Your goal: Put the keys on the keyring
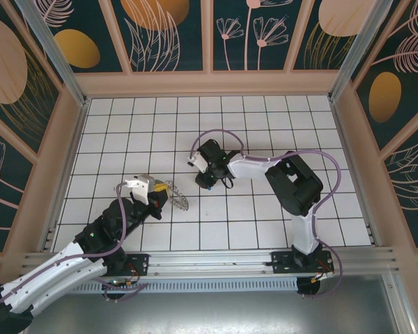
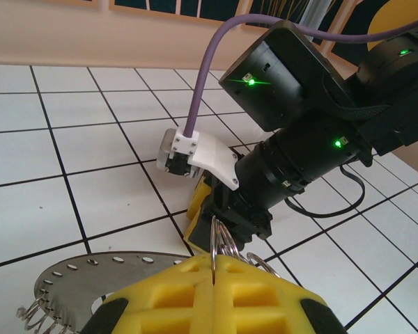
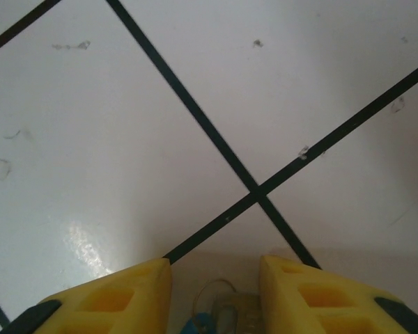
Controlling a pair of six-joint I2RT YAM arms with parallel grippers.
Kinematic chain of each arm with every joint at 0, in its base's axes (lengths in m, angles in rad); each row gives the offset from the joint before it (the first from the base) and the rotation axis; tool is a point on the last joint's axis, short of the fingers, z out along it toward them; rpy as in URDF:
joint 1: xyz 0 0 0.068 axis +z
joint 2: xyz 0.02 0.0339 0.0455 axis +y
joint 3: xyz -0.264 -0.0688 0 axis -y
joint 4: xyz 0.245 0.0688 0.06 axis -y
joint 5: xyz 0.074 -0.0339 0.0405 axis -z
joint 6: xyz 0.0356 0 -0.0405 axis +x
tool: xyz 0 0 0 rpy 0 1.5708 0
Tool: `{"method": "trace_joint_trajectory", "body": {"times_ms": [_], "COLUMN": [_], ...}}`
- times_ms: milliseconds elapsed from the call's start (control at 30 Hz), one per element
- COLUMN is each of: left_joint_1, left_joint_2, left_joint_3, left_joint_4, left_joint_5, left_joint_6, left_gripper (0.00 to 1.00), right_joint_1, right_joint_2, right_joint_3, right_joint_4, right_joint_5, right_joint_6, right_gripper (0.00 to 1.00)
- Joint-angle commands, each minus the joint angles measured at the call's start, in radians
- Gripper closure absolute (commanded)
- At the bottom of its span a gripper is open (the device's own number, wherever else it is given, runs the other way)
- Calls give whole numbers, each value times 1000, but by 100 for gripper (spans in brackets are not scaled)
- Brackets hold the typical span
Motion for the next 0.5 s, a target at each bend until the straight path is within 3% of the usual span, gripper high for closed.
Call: {"method": "trace_joint_trajectory", "body": {"times_ms": [0,167,300,400,467], "left_joint_1": [-2,-1,-2,-2,-2], "left_joint_2": [-11,-13,-8,9,23], "left_joint_3": [8,11,14,20,24], "left_joint_4": [22,20,25,33,42], "left_joint_5": [-10,-12,-14,-11,-7], "left_joint_6": [13,14,17,22,25], "left_gripper": [100,100,100,100,100], "right_joint_1": [8,8,7,7,9], "right_joint_2": [33,49,37,20,7], "right_joint_3": [45,62,52,48,47], "right_joint_4": [-51,-76,-76,-85,-92], "right_joint_5": [29,29,32,32,31], "right_joint_6": [-4,0,5,8,11], "right_gripper": [67,78,81,81,75]}}
